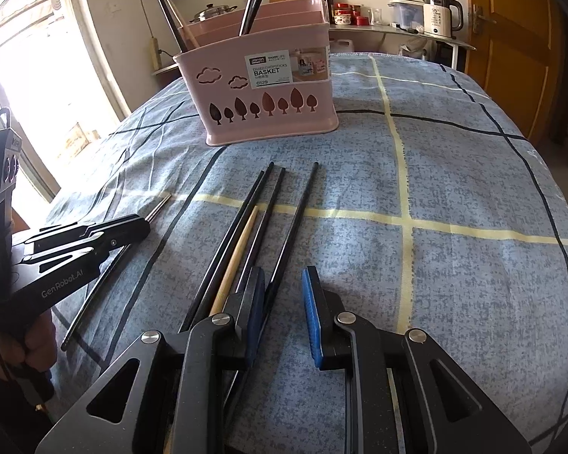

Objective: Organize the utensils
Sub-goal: 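Grasp a black chopstick with the right tool while the left tool holds its metal chopstick, then lift both held chopsticks and carry them over the pink basket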

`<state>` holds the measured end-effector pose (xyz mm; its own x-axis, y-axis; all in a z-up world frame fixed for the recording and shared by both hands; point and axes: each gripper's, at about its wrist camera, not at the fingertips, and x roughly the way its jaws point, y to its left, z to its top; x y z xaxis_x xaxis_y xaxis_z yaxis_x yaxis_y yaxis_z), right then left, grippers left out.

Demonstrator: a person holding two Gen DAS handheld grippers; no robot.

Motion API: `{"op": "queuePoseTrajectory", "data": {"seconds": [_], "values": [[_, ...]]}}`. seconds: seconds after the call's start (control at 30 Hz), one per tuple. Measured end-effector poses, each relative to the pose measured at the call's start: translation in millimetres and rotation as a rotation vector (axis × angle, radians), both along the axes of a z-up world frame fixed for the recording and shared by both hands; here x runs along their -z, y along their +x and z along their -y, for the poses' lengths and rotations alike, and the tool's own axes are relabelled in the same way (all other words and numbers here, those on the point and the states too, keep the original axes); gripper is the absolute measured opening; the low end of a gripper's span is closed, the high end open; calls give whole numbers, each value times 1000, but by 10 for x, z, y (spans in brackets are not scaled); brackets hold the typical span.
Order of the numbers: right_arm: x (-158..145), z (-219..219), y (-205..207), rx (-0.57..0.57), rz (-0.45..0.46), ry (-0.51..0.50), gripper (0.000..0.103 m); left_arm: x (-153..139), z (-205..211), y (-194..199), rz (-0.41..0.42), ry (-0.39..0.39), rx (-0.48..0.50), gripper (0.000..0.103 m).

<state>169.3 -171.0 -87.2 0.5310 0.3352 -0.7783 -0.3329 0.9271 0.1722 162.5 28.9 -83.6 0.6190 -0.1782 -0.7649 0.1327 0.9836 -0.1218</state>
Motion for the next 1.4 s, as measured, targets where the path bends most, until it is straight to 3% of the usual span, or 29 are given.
{"op": "queuePoseTrajectory", "data": {"seconds": [0.4, 0.73, 0.97, 1.03, 1.1, 1.4], "values": [[-22, 80, 70, 18, -17, -21, 19, -3, -165, 15, -21, -27, -67, 6], [-29, 90, 486, 72, -43, -27, 19, -8, -179, 167, -54, -21, -57, 6], [-18, 2, 598, 74, -30, -53, 18, -1, -95, 229, -30, 35, -36, 6], [-13, -9, 616, 71, -27, -59, 10, -3, -73, 240, -20, 52, -30, 6], [-21, 4, 616, 68, -37, -41, 9, -9, -56, 258, -17, 63, -26, 6], [-375, 21, 429, 26, 50, 39, 6, -168, -146, 165, -15, -27, -19, 5]]}}
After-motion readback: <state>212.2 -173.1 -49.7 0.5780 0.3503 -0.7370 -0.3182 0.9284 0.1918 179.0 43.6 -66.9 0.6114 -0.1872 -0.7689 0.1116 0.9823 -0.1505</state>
